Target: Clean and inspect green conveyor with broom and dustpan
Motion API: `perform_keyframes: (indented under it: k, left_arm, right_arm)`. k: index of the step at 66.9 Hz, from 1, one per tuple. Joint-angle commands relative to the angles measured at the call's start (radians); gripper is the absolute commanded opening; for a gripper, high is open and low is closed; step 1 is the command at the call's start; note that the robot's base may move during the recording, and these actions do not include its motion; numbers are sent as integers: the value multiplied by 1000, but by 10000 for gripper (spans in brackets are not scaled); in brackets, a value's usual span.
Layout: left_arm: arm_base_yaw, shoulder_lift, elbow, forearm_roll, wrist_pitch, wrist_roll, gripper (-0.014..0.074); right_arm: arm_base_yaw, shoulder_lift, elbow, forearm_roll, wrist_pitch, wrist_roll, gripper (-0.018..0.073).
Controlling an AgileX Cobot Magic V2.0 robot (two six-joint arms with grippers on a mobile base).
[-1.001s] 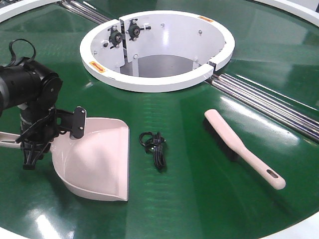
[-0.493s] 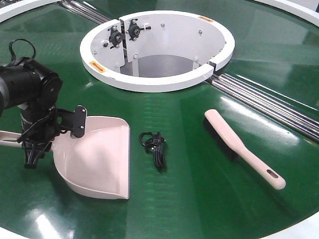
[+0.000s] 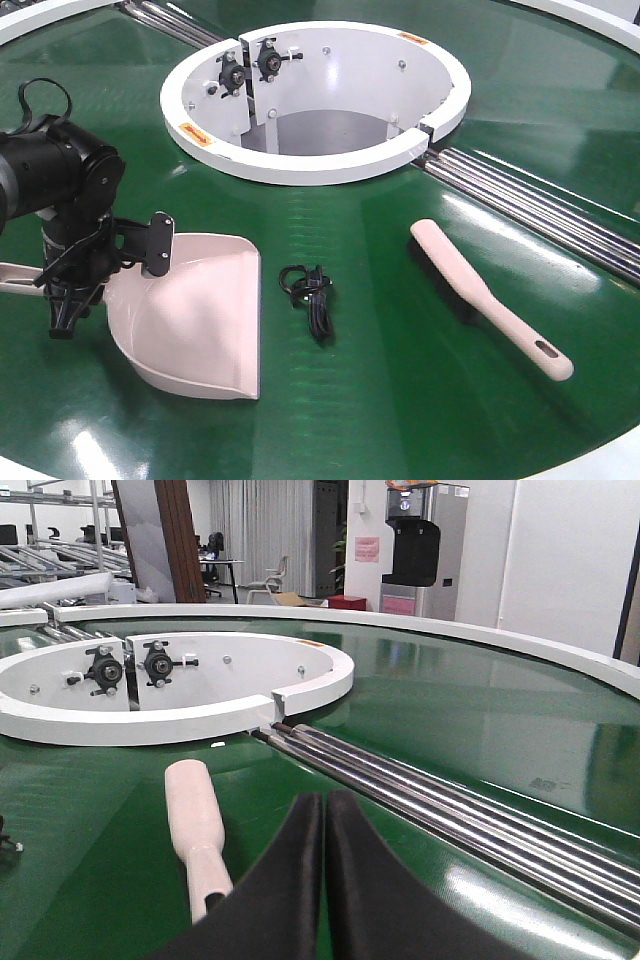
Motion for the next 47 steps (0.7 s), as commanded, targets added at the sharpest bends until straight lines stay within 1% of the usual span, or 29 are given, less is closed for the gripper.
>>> perform_keyframes:
  k: [1, 33, 41, 44, 47]
  left_arm:
    - [-5, -49, -29, 12, -15, -26, -6]
    - [-5, -49, -29, 12, -15, -26, -6]
    - [-5, -49, -29, 12, -15, -26, -6]
    - [-5, -49, -29, 12, -15, -26, -6]
    - [-5, -49, -29, 12, -15, -26, -6]
  right_arm:
    - [-6, -10, 4, -4, -70, -5, -8]
    - [-6, -11, 1, -4, -90, -19, -8]
    - [-5, -11, -1, 12, -211, 26, -8]
    - [-5, -11, -14, 13, -223, 52, -8]
    - [-5, -6, -45, 17, -204, 79, -8]
